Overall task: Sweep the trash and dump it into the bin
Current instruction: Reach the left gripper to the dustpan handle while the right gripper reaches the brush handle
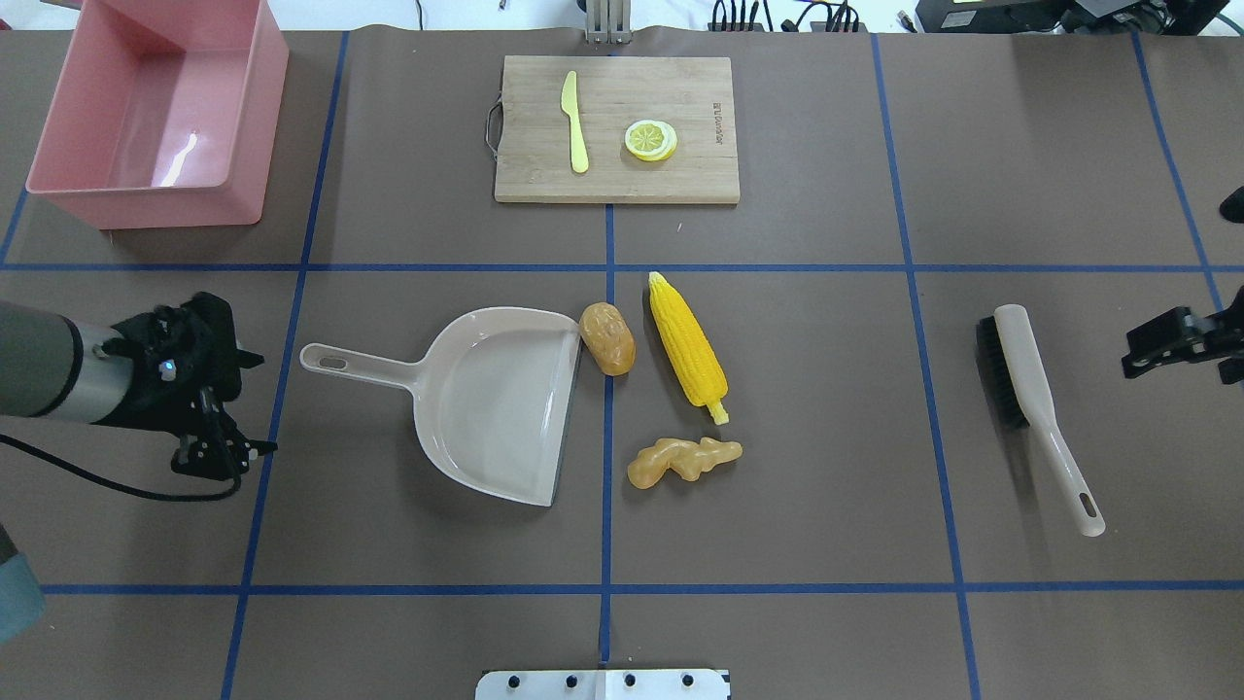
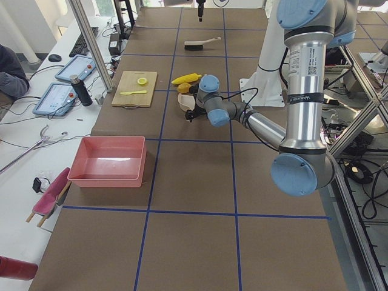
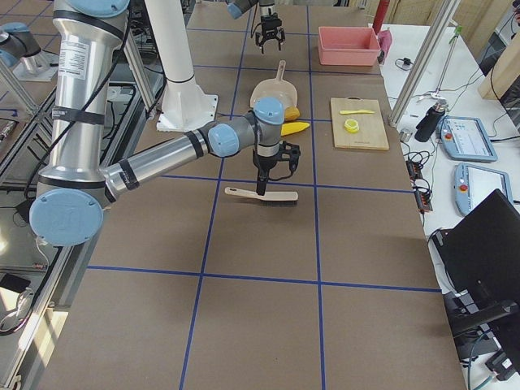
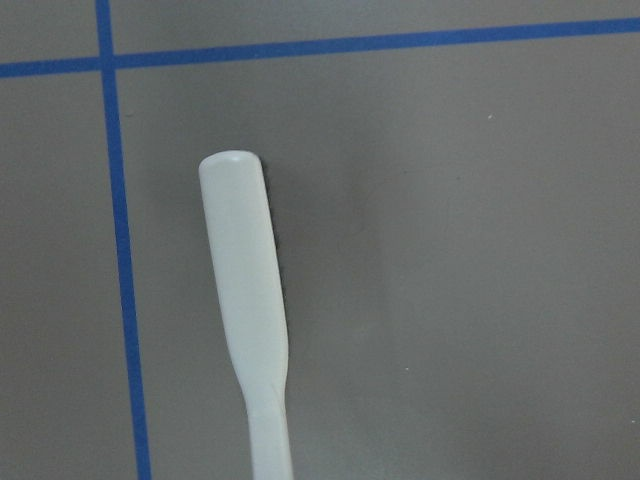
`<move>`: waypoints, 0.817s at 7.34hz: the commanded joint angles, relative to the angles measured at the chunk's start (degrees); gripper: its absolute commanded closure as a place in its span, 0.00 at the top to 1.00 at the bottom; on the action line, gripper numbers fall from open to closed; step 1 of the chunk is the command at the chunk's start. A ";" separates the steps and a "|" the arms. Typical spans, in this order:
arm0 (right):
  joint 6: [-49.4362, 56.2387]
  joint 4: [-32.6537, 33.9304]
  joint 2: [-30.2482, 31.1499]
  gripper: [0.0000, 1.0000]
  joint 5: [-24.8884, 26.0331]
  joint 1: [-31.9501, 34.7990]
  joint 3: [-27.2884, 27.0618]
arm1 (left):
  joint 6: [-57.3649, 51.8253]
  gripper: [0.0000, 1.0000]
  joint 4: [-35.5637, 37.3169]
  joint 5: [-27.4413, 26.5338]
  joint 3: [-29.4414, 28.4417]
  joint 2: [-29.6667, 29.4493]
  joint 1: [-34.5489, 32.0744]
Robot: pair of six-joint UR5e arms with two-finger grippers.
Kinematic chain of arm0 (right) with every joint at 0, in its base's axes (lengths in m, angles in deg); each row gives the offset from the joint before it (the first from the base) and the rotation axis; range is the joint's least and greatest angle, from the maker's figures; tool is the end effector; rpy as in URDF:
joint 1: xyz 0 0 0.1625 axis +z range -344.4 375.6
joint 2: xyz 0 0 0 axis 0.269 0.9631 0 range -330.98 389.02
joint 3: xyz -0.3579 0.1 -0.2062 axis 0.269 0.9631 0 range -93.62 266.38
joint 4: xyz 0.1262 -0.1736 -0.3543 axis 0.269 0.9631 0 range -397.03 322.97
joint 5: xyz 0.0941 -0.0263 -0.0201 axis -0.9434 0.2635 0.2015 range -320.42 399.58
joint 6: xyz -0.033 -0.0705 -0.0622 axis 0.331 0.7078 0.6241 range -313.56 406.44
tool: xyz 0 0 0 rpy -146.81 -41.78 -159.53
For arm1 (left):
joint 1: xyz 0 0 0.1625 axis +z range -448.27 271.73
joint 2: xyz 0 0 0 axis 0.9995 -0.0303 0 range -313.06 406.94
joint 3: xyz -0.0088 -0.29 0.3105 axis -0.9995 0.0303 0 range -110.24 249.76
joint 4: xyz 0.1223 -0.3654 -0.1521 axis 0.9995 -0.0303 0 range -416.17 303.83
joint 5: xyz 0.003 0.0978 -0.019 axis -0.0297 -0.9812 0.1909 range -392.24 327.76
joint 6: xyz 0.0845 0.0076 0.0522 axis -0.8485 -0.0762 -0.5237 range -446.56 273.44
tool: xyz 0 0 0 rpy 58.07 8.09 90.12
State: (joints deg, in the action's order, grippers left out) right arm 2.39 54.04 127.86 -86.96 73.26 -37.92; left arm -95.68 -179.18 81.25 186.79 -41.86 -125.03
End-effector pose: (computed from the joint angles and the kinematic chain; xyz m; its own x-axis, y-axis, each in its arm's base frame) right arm -0.1584 -0.3882 0.4455 0.7321 0.0766 0.6769 -0.0303 0.9963 -0.0800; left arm 0.3236 -0.3586 0.3785 0.2064 0.9761 -0.0680 -0.4530 0.1570 0.8776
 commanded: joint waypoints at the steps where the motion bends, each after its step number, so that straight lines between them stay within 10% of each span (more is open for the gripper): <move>1: -11.56 -8.32 1.96 1.00 4.36 -9.99 -0.94 | -20.33 0.99 0.04 -1.16 0.92 -1.37 2.66; 6: -12.11 -22.96 7.60 1.00 13.57 -20.98 5.91 | -20.76 0.99 10.90 -2.66 -4.88 -8.75 0.92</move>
State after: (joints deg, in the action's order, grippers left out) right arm -9.26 32.78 134.77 -77.26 55.82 -32.96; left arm -116.35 -173.64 78.63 182.51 -48.61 -122.73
